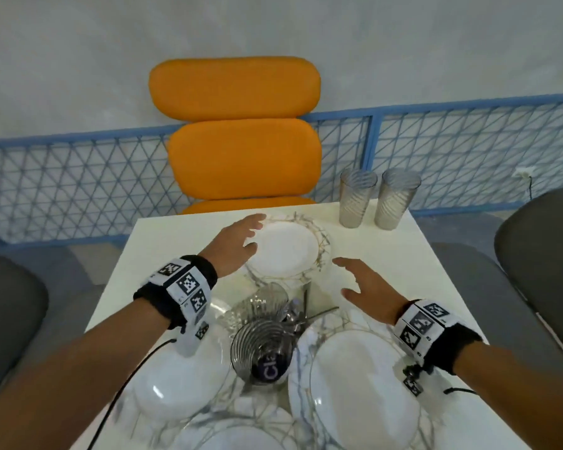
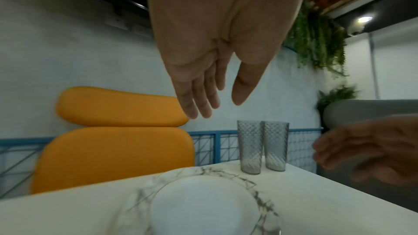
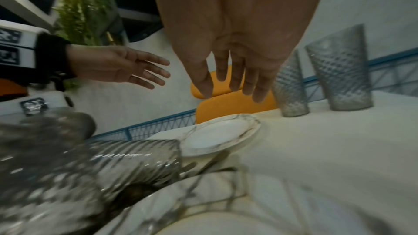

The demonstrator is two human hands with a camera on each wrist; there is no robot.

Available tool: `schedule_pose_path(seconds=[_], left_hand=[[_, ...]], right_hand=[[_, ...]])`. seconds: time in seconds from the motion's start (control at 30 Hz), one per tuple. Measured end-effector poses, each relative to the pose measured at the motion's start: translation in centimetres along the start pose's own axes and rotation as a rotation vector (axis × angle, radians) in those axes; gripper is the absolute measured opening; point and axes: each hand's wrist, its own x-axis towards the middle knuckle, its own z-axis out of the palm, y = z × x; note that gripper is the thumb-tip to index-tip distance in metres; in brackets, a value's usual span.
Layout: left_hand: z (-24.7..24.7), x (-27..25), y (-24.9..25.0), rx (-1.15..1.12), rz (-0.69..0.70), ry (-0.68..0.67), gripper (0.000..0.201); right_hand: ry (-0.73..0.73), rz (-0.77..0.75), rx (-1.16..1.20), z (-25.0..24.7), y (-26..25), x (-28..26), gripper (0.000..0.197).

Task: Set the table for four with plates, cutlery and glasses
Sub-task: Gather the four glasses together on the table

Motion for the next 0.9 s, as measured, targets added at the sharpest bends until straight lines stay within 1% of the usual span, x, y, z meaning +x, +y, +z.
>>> schedule_pose_path(seconds=[0.07, 0.1, 0.13, 0.2, 0.23, 0.27, 0.33, 0.37, 0.4, 0.43, 0.53, 0.57, 0.67, 0.73, 0.77, 0.9], left_hand=[[-0.9, -3.1, -2.5, -0.012, -0.062, 0.066, 0.054], [-1.2, -4.6, -3.7, 0.0, -0.11, 0.065, 0.057], [-1.3, -6.0, -4.9, 0.022, -0.166, 0.03, 0.061], [-0.9, -8.7, -7.0, 0.088, -0.278, -0.139, 0.076], [-0.3, -9.9, -7.8, 0.129, -0.319, -0.225, 0.085], [0.5, -10.8, -8.5, 0.152, -0.345, -0.281, 0.095], [2.6, -12.1, -9.5, 0.152, -0.352, -0.301, 0.109], [3.7, -12.4, -9.7, 0.124, -0.346, -0.291, 0.11], [4.7, -12.4, -9.8, 0.083, -0.342, -0.26, 0.106], [5.6, -12.3, -9.9, 0.033, -0.343, -0.203, 0.096], [6.7, -11.6, -10.5, -0.072, -0.351, 0.045, 0.054], [6.6, -11.5, -10.7, -0.111, -0.348, 0.103, 0.045], [5.9, -11.0, -11.3, -0.282, -0.337, 0.249, 0.036], [5.0, -10.8, -10.0, -0.341, -0.309, 0.315, 0.024], [4.5, -10.5, -9.2, -0.396, -0.289, 0.347, 0.021], [2.5, -8.6, -6.0, -0.543, -0.262, 0.449, 0.02]], right_hand=[[-0.14, -0.045, 0.003, 2.2, -1.4, -1.3, 0.064], [-0.211, -0.066, -0.02, 3.2, -2.1, -2.0, 0.069], [-0.278, -0.086, -0.041, 4.2, -2.8, -2.6, 0.075], [-0.394, -0.096, -0.054, 6.1, -4.0, -3.6, 0.089], [-0.425, -0.099, -0.042, 6.9, -4.6, -4.1, 0.097], [-0.435, -0.106, -0.008, 7.6, -5.1, -4.5, 0.105], [-0.411, -0.134, 0.087, 8.8, -5.8, -4.9, 0.114], [-0.385, -0.145, 0.133, 9.4, -6.0, -5.0, 0.116], [-0.355, -0.146, 0.177, 9.9, -6.2, -5.0, 0.116], [-0.327, -0.13, 0.216, 10.3, -6.1, -5.0, 0.114], [-0.255, -0.08, 0.291, 10.7, -6.2, -4.9, 0.102], [-0.246, -0.066, 0.315, 10.7, -6.3, -4.9, 0.097], [-0.233, -0.013, 0.409, 10.6, -6.2, -5.0, 0.082], [-0.198, 0.018, 0.48, 10.4, -6.0, -4.8, 0.077], [-0.178, 0.034, 0.521, 10.2, -5.9, -4.7, 0.075], [-0.099, 0.072, 0.699, 8.1, -5.6, -4.3, 0.068]])
